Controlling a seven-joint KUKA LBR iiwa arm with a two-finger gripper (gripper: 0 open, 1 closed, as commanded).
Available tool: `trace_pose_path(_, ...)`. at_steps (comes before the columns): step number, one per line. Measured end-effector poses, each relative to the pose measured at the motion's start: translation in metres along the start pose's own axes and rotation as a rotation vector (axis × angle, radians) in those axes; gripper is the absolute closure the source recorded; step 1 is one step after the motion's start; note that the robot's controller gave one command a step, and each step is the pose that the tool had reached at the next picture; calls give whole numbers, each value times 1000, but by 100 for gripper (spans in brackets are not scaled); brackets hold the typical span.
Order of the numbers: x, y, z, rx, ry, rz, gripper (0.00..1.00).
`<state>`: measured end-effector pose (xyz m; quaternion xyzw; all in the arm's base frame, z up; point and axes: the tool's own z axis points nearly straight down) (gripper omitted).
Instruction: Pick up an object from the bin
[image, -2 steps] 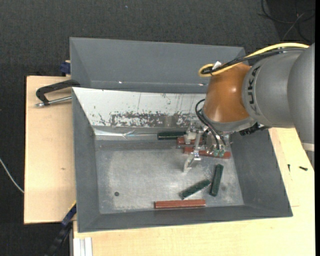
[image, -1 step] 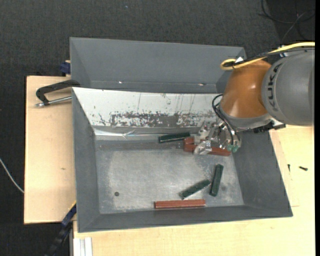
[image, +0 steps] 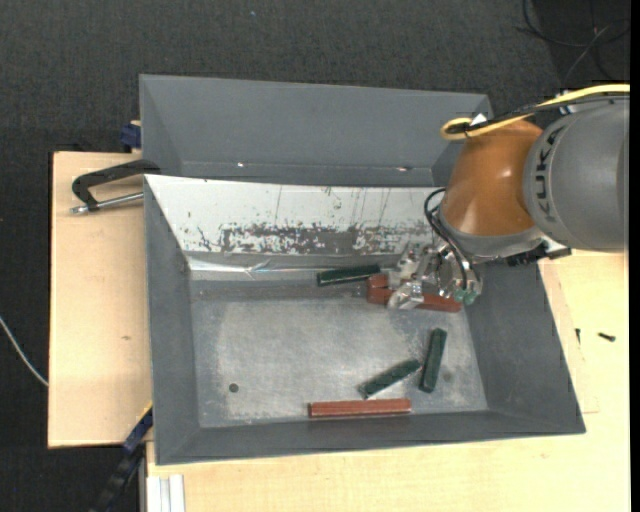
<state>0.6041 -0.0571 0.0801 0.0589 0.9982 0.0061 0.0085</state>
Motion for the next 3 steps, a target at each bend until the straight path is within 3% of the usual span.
trace_pose_path(1, 0, 0, -1, 0, 1, 1, 100)
trace_pose_path(2, 14, 5, -33, 12, 7, -77, 100)
trace_pose_path(3, 2, 12, -149, 11, 11, -199, 100)
